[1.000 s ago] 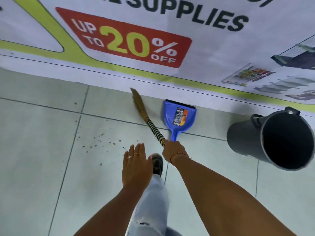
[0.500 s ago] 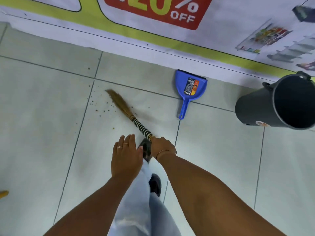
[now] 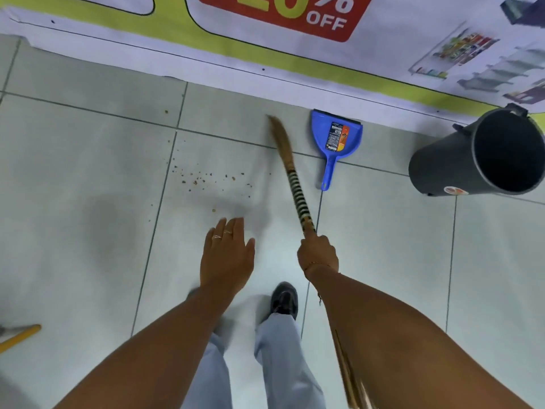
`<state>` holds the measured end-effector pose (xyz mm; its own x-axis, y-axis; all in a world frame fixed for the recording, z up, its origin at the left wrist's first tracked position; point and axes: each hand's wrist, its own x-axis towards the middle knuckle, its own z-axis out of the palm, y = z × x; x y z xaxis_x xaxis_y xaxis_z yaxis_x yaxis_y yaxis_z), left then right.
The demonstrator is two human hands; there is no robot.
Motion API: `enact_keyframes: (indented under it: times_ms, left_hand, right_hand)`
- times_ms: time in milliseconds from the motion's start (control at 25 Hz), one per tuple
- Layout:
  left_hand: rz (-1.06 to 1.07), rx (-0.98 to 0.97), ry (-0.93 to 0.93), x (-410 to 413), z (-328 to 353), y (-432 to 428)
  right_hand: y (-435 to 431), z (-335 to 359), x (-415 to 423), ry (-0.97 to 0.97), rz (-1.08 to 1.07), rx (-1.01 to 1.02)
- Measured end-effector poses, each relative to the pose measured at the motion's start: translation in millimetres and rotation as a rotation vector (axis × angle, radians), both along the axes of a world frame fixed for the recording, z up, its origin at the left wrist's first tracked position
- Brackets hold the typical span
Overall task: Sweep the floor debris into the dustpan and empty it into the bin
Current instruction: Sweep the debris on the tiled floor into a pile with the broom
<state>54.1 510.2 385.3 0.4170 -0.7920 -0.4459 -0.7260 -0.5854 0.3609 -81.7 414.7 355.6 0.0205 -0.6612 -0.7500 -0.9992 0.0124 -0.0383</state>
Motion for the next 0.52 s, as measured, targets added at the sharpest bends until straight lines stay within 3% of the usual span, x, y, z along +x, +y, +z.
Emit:
enact_keyframes:
  times_ms: [120, 280, 520]
  left_hand:
    - [-0.067, 0.024, 0.005, 20, -1, 37]
    - [-0.181, 0.082, -0.074, 65, -8, 79]
    - [-0.149, 0.089, -0.053, 107, -14, 107]
  right_hand:
    - [25, -13, 11, 0.107, -0.21, 0.106]
    - [69, -21, 55, 0.093, -0.184, 0.197]
    - [101, -30, 118, 0.03, -0.166, 0.181]
